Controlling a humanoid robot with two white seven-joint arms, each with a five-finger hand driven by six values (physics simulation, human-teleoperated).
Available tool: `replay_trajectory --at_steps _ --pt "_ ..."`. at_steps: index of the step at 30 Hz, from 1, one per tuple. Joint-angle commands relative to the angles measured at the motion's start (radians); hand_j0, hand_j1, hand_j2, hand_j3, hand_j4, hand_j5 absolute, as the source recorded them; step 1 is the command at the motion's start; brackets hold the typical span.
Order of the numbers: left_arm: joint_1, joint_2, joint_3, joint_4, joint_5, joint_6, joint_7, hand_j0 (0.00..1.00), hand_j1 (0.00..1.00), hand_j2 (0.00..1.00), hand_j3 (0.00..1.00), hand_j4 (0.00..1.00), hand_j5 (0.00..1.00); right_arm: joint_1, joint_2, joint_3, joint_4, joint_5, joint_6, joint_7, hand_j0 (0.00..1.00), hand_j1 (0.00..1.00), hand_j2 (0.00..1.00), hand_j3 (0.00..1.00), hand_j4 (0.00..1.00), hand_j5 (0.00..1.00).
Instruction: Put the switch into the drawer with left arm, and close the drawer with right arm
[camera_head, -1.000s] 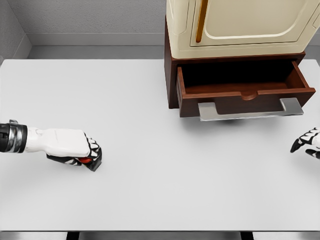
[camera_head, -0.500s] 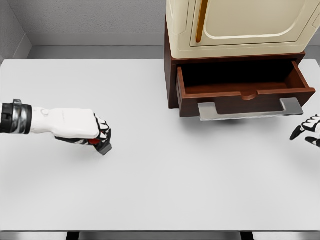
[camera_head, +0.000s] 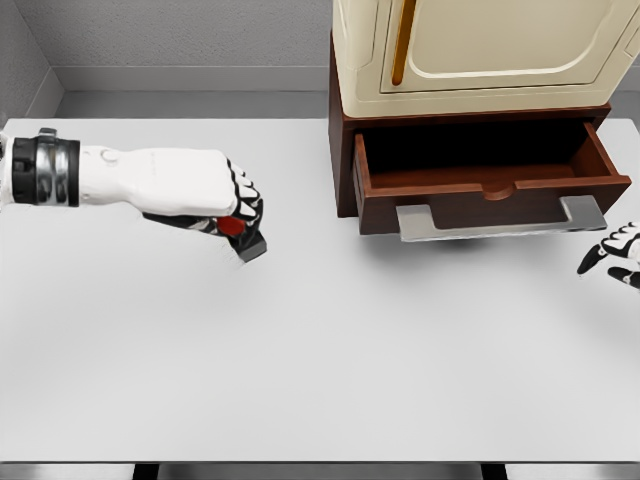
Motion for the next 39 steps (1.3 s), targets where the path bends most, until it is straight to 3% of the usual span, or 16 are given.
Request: replay_trajectory --at_steps 1,11,14,18,23,27,31,39 --pt "0.000 -0.052 0.002 0.009 0.012 0.003 0.000 0.39 0.39 0.39 0.39 0.39 0.39 0.000 -0.001 0.025 0.000 -0.006 0.003 0.000 0.52 0.52 0.52 0.52 0.52 0.52" --pt "-0.104 -0.170 0.009 0.034 0.012 0.003 0.000 0.39 0.39 0.39 0.39 0.39 0.39 0.002 -0.020 0.026 0.000 -0.006 0.003 0.000 0.54 0.54 0.54 0.54 0.54 0.54" --pt "-0.121 -0.241 0.009 0.104 0.007 0.003 0.000 0.39 0.39 0.39 0.39 0.39 0.39 0.002 -0.020 0.026 -0.002 -0.006 0.003 0.000 0.54 0.54 0.54 0.54 0.54 0.54" --pt "-0.153 -0.288 0.031 0.121 0.003 0.003 0.000 0.39 0.39 0.39 0.39 0.39 0.39 0.002 -0.020 0.026 0.000 -0.006 0.003 0.000 0.54 0.54 0.54 0.54 0.54 0.54" --pt "-0.178 -0.403 0.072 0.207 -0.008 0.003 0.000 0.39 0.39 0.39 0.39 0.39 0.39 0.003 -0.020 0.026 -0.002 -0.006 0.003 0.000 0.55 0.55 0.55 0.55 0.55 0.55" --pt "-0.184 -0.534 0.078 0.336 -0.074 0.003 0.000 0.39 0.39 0.39 0.39 0.39 0.39 0.003 -0.021 0.026 -0.002 -0.006 0.003 0.000 0.55 0.55 0.55 0.55 0.55 0.55" --pt "-0.184 -0.595 0.101 0.340 -0.100 0.003 0.000 0.39 0.39 0.39 0.39 0.39 0.39 0.009 -0.023 0.025 0.000 -0.008 0.003 0.000 0.55 0.55 0.55 0.55 0.55 0.55" --pt "-0.184 -0.684 0.140 0.365 -0.281 0.003 0.000 0.39 0.39 0.39 0.39 0.39 0.39 0.015 -0.030 0.012 0.000 -0.014 0.003 0.000 0.55 0.55 0.55 0.55 0.55 0.55"
